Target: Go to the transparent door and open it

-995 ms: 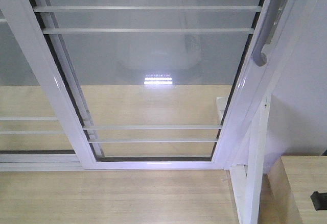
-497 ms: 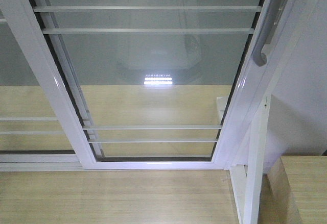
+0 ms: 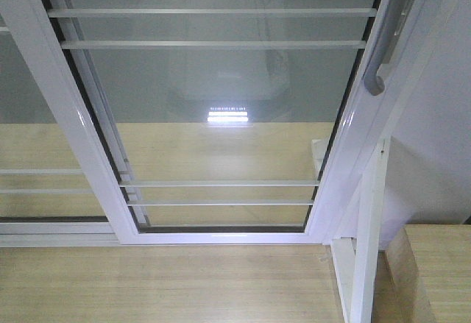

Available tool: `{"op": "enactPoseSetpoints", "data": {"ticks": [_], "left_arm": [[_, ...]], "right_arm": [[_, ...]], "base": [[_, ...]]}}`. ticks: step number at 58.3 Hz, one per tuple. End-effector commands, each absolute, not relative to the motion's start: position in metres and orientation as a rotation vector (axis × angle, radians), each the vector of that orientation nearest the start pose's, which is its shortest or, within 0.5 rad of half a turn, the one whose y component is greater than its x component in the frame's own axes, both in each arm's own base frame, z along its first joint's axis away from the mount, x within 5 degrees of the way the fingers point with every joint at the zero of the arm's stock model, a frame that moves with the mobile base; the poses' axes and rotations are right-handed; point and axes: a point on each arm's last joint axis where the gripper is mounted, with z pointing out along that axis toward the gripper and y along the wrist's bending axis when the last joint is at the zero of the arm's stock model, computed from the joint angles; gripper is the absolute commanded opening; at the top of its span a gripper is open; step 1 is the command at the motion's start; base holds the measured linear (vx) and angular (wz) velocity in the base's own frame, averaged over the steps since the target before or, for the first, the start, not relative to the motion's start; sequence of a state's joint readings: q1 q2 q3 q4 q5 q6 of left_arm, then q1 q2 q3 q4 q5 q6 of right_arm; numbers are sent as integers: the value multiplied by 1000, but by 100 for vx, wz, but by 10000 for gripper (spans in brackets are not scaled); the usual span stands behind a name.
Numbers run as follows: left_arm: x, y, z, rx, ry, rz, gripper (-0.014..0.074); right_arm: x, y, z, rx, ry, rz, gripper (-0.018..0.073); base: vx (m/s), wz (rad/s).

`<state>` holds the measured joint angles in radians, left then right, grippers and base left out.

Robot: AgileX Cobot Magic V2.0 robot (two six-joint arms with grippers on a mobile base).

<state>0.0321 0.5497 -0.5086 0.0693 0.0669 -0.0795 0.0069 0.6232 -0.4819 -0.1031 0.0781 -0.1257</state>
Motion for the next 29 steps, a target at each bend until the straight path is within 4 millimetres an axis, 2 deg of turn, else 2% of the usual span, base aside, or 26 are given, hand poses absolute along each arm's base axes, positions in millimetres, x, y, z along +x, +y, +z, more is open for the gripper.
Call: {"op": "enactPoseSetpoints", "data": {"ticks": [1,13,29], "left_arm": [[127,4,347,-38,1536,7,7],[141,4,333,-41,1625,7,74],[158,5,321,-34,1707,14,230]], "right_arm": [[149,1,325,-199,1636,-178,8],[169,1,314,-208,1687,-169,97],[194,3,307,-183,1640,-129,348]], "base": [[0,0],[0,0],[0,0]]}}
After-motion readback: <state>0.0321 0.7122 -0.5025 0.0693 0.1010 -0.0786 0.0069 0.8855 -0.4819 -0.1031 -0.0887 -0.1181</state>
